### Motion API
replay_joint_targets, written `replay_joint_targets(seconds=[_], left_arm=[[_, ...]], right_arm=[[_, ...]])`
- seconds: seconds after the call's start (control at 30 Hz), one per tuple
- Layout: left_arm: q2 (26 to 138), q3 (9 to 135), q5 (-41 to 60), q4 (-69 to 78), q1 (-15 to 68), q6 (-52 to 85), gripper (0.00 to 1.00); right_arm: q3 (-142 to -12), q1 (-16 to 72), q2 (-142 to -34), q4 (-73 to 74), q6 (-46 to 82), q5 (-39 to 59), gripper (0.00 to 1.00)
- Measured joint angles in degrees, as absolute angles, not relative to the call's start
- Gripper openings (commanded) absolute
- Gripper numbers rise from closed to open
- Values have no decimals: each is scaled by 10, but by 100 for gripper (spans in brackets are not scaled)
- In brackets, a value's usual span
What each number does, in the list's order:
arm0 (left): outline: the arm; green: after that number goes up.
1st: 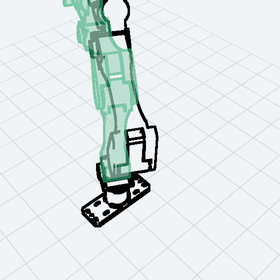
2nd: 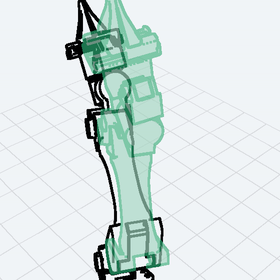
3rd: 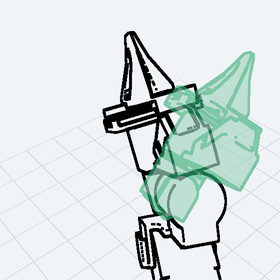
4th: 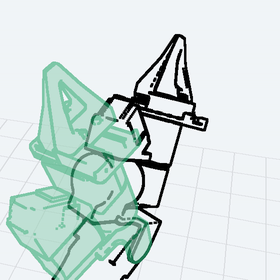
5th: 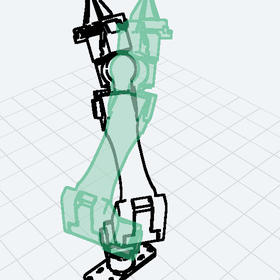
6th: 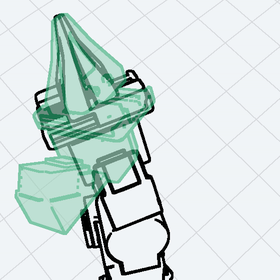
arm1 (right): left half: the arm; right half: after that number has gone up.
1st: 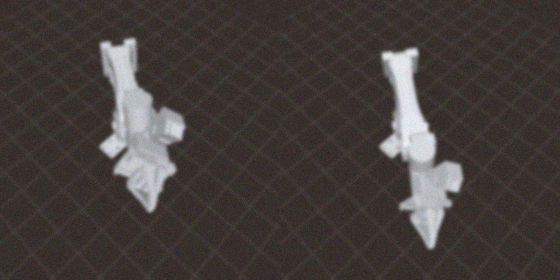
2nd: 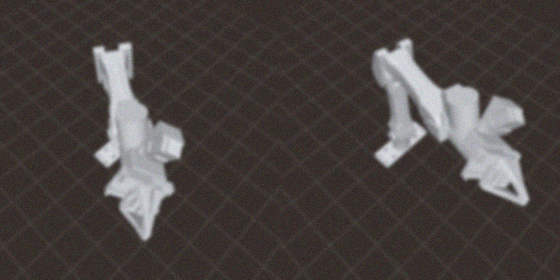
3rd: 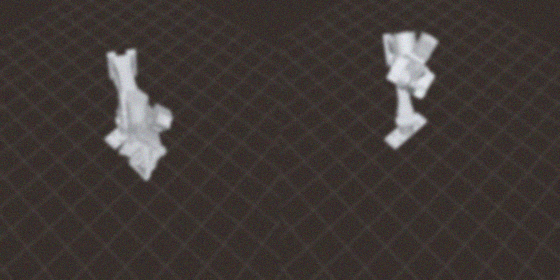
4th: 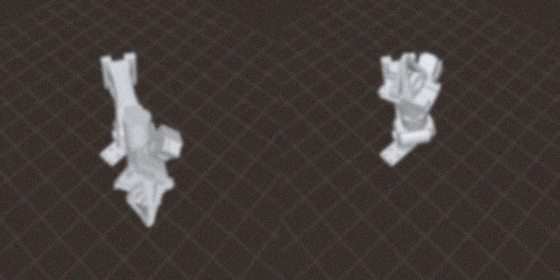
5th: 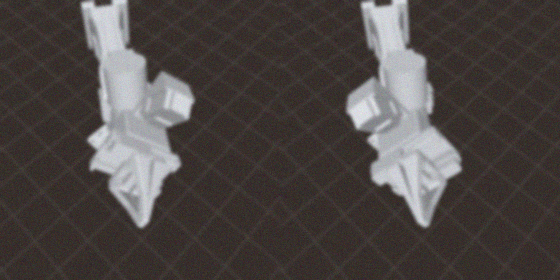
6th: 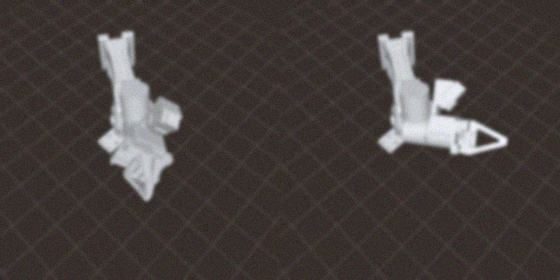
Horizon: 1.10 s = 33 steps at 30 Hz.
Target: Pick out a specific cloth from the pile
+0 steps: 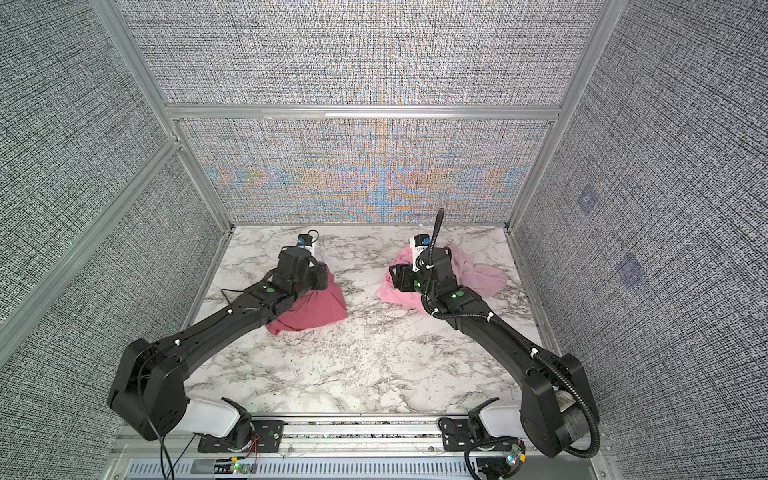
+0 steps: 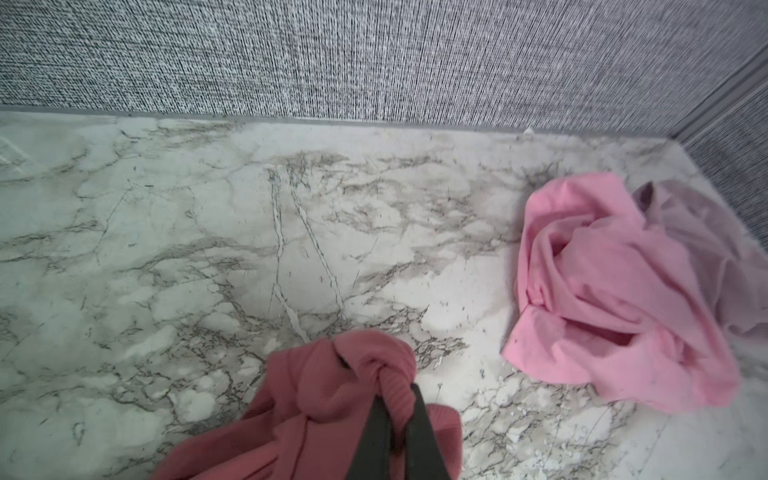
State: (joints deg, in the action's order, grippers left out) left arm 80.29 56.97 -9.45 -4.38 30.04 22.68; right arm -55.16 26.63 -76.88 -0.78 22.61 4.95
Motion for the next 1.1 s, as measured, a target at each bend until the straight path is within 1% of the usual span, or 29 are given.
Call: replay_joint_targets(seconds=[0.17, 0.27, 0.4, 0.63, 0.83, 1.1], left_arm=[[716, 493, -74, -22, 230, 244, 0], [671, 435, -76, -18, 206, 250, 0], [641, 366, -82, -18, 185, 270, 0], [654, 288, -97, -19, 159, 320, 0], [657, 242, -104, -3, 156, 350, 0], [717, 204, -98, 51, 156, 395, 0]], right_arm=[[-546, 266, -766, -6, 226, 50, 64], [-542, 266, -767, -6, 226, 50, 64], [-542, 266, -775, -6, 226, 52, 64], [-542, 266, -784, -6, 226, 61, 64], [-549, 266, -787, -7, 224, 61, 64], [-555, 266, -795, -6, 226, 62, 64]])
